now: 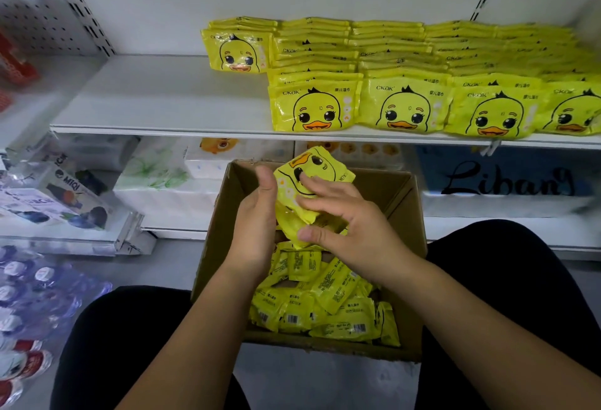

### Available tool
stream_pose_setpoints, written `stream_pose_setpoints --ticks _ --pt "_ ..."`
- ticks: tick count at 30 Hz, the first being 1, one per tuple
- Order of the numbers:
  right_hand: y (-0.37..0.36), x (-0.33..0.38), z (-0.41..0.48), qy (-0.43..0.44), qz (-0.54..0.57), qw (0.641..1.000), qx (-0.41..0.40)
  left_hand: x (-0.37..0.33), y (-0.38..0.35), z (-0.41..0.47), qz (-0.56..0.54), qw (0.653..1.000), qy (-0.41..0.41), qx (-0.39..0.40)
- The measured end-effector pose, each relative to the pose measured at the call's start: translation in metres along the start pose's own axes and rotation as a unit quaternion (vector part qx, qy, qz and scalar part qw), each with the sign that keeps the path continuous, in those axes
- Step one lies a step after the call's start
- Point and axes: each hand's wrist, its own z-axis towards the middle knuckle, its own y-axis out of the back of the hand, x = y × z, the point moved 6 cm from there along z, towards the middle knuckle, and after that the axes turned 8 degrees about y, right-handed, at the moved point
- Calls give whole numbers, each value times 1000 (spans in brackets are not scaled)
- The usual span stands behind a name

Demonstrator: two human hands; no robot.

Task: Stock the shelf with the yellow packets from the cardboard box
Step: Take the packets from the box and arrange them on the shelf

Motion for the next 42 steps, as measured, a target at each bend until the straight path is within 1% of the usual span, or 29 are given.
stream_pose_setpoints --ticks 2,3,5,6,8,9,10,12,13,14,16,19,22,24,25,27,30,33,35,38,40,42 --pt "-2 1 -1 0 15 1000 14 -2 5 -1 19 999 -10 -33" --pt "1 1 -1 -9 34 999 -1 -2 7 0 21 999 -13 -45" --pt "17 -5 0 -43 87 992 -82 -2 9 1 26 998 -21 -58" --pt "28 -11 2 -66 91 985 -132 -2 9 2 33 997 -23 -62" --pt "47 -28 3 -130 43 969 -207 -3 8 4 43 997 -20 -59" --pt "52 -39 3 -173 27 959 -221 -1 6 5 46 998 -19 -48" --pt "55 -49 2 -222 35 949 -221 -1 4 6 48 998 -17 -34" --pt "51 -70 -1 -303 111 923 -211 0 2 6 53 998 -13 -12" --pt "49 -75 -3 -326 156 908 -211 0 1 5 61 998 -14 -5" --pt "49 -78 -4 -337 190 895 -220 -1 0 4 68 998 -17 -1" --pt "56 -80 -4 -332 213 882 -260 -3 1 3 83 996 -22 1" --pt "64 -71 1 -296 265 864 -311 -7 5 2 80 996 -33 -18" --pt "68 -61 5 -267 312 846 -339 -8 10 3 82 995 -44 -32" --pt "69 -58 6 -257 315 848 -340 -8 16 5 95 994 -35 -39" --pt "70 -56 7 -250 303 856 -336 -8 19 6 95 995 -26 -35" --pt "72 -55 9 -236 258 882 -316 -9 24 7 82 996 -11 -26" --pt "65 -45 18 -210 205 923 -247 -14 27 8 66 998 -3 -8" --pt "54 -32 31 -182 145 952 -200 -15 28 15 120 993 -8 20" --pt "49 -26 40 -171 142 952 -208 -16 30 17 150 988 -19 19" --pt "42 -18 53 -196 202 933 -223 -23 35 20 115 992 -43 10" --pt "36 -12 61 -208 242 926 -199 -30 43 22 83 995 -61 -13" --pt "27 -2 68 -195 221 945 -143 -36 54 26 44 996 -66 -42"
